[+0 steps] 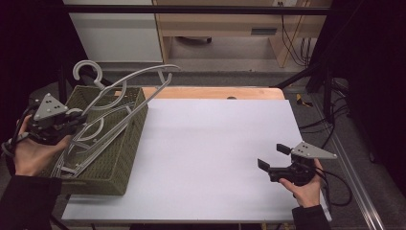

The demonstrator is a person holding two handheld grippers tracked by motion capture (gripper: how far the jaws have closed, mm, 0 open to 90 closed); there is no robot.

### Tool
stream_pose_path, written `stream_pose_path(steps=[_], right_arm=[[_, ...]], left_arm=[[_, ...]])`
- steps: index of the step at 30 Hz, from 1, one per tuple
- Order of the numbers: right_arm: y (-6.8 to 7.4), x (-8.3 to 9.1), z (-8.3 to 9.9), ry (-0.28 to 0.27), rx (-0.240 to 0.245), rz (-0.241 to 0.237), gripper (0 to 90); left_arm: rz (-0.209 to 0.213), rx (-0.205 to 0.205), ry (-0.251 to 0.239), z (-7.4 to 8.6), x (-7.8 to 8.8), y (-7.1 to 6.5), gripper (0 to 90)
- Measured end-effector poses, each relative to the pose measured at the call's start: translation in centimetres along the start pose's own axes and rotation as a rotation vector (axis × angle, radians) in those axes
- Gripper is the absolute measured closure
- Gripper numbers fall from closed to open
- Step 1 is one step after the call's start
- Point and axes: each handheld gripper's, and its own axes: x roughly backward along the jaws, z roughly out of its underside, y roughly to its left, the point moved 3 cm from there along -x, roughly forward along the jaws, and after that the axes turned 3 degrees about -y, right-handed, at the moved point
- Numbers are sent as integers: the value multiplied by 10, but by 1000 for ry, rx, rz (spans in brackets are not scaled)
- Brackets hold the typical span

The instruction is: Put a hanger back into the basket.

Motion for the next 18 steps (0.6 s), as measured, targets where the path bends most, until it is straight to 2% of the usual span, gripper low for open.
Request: stream_pose_path(steps=[3,6,9,10,11,12,13,18], right_arm=[[0,0,0,5,3,0,71],[0,-1,0,5,5,-1,70],[1,-2,1,8,2,-4,69],[1,-2,1,8,2,-4,69],[0,-3,1,13,6,-4,67],[0,-3,1,13,6,-4,67],[0,-3,2,16,9,-4,67],[0,-3,1,15,7,-7,67]], left_arm=[[-13,8,28,13,-4,12,832],[-23,11,36,20,-5,18,833],[-32,38,49,32,-6,31,833],[-32,38,49,32,-6,31,832],[-41,55,53,38,-6,38,833],[-41,55,53,38,-6,38,833],[-51,65,59,45,-5,45,833],[-70,82,76,56,-2,54,832]])
